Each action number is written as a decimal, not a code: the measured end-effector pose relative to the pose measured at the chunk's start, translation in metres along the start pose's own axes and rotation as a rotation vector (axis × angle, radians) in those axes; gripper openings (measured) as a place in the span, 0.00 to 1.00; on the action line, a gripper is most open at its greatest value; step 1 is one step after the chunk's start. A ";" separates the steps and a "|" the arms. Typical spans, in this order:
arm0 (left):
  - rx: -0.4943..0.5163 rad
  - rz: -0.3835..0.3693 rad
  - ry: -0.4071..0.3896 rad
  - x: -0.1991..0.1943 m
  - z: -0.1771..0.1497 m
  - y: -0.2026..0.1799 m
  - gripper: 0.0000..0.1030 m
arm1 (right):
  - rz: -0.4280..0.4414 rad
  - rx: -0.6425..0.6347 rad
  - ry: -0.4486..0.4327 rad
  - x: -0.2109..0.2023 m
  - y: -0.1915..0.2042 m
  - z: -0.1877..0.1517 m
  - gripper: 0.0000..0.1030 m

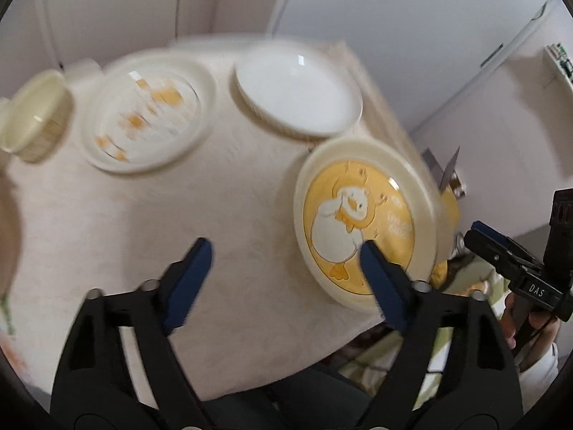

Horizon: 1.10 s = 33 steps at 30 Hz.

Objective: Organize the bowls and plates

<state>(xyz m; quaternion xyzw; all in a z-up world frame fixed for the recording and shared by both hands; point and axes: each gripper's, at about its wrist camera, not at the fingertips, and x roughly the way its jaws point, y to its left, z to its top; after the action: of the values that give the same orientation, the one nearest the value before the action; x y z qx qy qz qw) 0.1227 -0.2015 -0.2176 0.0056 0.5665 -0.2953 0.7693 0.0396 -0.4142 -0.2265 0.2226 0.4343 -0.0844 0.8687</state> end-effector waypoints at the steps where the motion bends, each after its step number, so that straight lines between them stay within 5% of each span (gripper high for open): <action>1: -0.004 -0.003 0.024 0.010 0.001 -0.002 0.70 | 0.010 0.007 0.018 0.007 -0.007 0.001 0.73; 7: 0.014 0.004 0.094 0.050 0.006 -0.009 0.64 | 0.084 0.023 0.082 0.035 -0.030 0.002 0.58; 12: 0.020 0.018 0.132 0.067 0.010 -0.013 0.55 | 0.126 0.041 0.111 0.049 -0.042 0.004 0.36; 29: 0.049 -0.012 0.169 0.102 0.014 -0.026 0.24 | 0.137 0.013 0.133 0.071 -0.051 0.008 0.19; 33: 0.122 0.060 0.161 0.109 0.013 -0.043 0.24 | 0.108 -0.018 0.140 0.072 -0.046 0.012 0.19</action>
<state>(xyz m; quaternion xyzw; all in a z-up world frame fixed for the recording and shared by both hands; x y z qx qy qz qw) 0.1340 -0.2898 -0.2940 0.0930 0.6069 -0.3044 0.7282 0.0766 -0.4571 -0.2917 0.2431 0.4821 -0.0180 0.8415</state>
